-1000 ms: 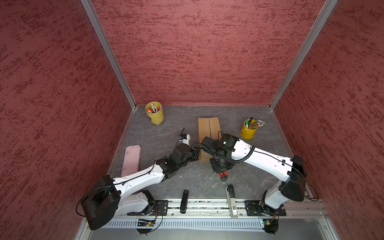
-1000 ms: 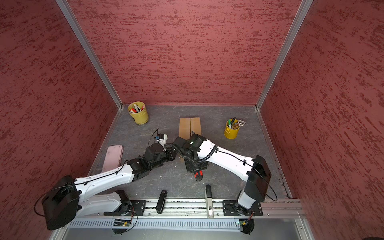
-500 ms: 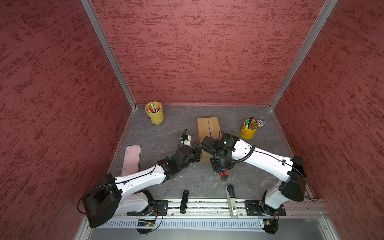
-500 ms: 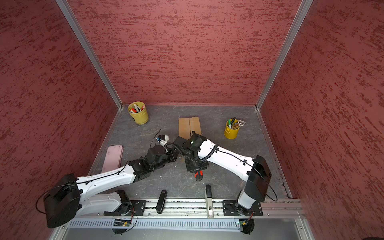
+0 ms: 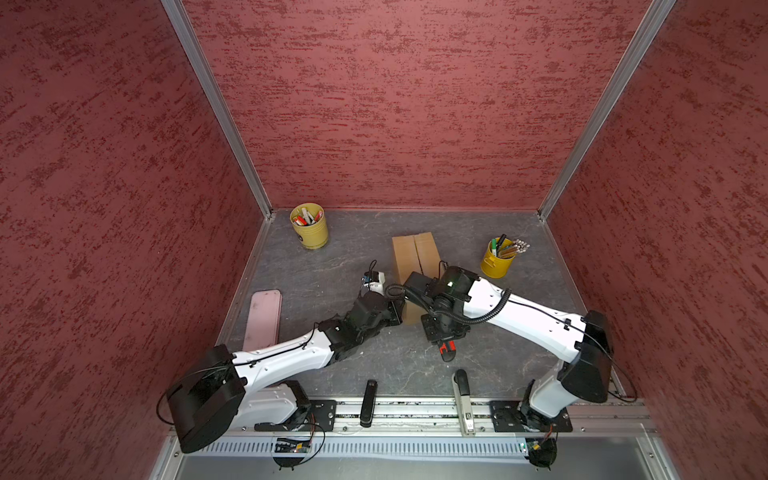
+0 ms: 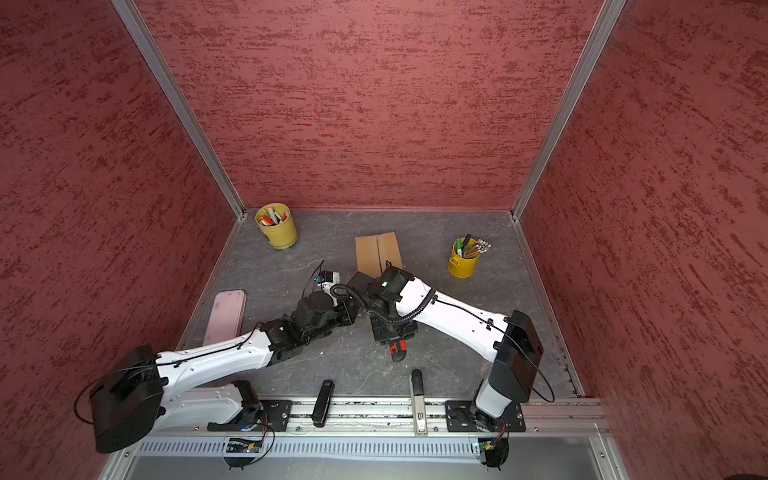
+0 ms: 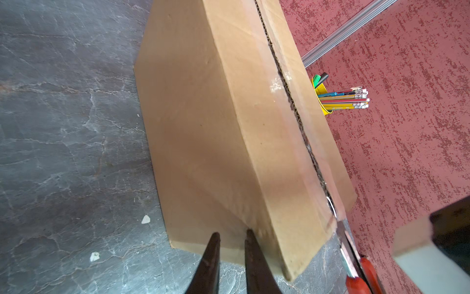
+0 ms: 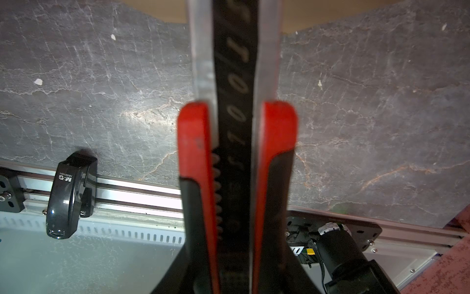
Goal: Unpack the express box
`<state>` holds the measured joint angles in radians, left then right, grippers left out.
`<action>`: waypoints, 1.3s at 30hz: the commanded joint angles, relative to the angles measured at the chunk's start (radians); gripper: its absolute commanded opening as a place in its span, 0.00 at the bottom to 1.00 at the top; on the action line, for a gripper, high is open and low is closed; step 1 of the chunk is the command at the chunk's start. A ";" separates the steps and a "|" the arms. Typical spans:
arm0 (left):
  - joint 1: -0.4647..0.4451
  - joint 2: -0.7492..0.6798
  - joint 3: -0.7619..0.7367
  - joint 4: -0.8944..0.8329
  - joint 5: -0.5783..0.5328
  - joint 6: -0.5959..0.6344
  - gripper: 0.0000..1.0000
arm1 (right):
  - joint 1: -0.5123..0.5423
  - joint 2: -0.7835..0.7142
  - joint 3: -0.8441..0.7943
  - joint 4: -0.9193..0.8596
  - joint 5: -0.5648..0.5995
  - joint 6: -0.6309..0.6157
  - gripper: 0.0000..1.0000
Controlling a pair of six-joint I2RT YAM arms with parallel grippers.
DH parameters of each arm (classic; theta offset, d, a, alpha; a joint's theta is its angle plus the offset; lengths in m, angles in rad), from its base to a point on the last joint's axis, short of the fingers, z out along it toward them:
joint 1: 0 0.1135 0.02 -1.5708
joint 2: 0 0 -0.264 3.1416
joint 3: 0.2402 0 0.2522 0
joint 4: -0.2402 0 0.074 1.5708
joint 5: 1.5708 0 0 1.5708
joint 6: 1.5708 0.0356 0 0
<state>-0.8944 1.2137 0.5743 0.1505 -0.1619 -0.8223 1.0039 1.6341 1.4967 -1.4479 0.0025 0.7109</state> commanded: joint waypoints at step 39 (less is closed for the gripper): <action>-0.068 -0.036 0.025 0.037 0.024 -0.011 0.20 | 0.006 -0.072 -0.056 0.159 -0.169 -0.159 0.00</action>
<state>-0.9424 1.2087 0.5739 0.0807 -0.1917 -0.8402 0.9974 1.5791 1.4490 -1.3594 -0.1131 0.6209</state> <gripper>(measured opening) 0.200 0.405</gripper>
